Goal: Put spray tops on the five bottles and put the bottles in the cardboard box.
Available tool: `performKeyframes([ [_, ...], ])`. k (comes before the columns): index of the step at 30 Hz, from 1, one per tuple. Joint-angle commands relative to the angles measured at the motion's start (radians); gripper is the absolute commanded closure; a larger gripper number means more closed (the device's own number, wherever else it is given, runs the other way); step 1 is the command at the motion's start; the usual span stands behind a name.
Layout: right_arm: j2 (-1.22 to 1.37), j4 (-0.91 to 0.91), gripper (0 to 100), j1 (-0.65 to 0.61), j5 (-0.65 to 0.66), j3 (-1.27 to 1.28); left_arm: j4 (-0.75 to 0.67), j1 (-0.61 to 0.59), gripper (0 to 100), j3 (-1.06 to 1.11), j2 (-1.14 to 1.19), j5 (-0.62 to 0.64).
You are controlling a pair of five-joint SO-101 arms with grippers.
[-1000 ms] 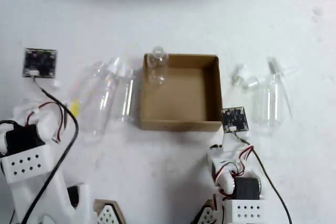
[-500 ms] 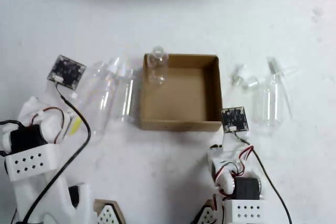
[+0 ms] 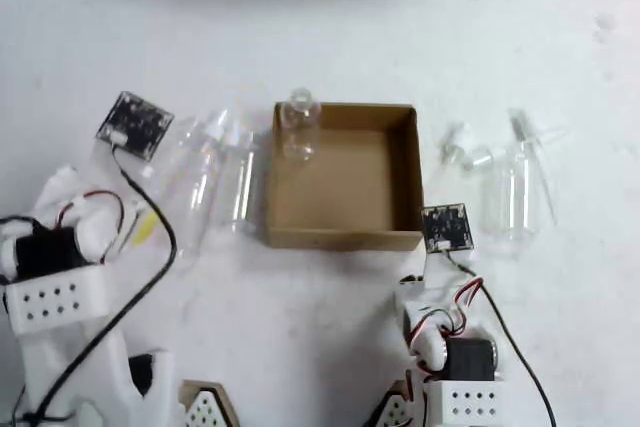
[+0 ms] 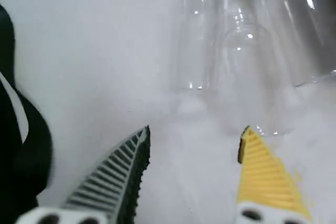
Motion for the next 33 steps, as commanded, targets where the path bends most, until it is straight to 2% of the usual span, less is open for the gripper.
performKeyframes([
  [1,-0.001,0.005,98.4,0.001,0.008,0.009,0.17,0.102,75,-0.233,0.229,-0.005],
  [10,-0.001,0.005,98.4,0.001,0.008,0.009,0.376,0.176,75,-0.806,0.783,0.0],
  [22,-0.001,0.005,98.4,0.001,0.008,0.009,0.394,0.177,75,-1.47,1.348,-0.008],
  [33,-0.001,0.005,98.4,0.001,0.008,0.009,0.439,0.194,75,-1.933,1.781,-0.008],
])
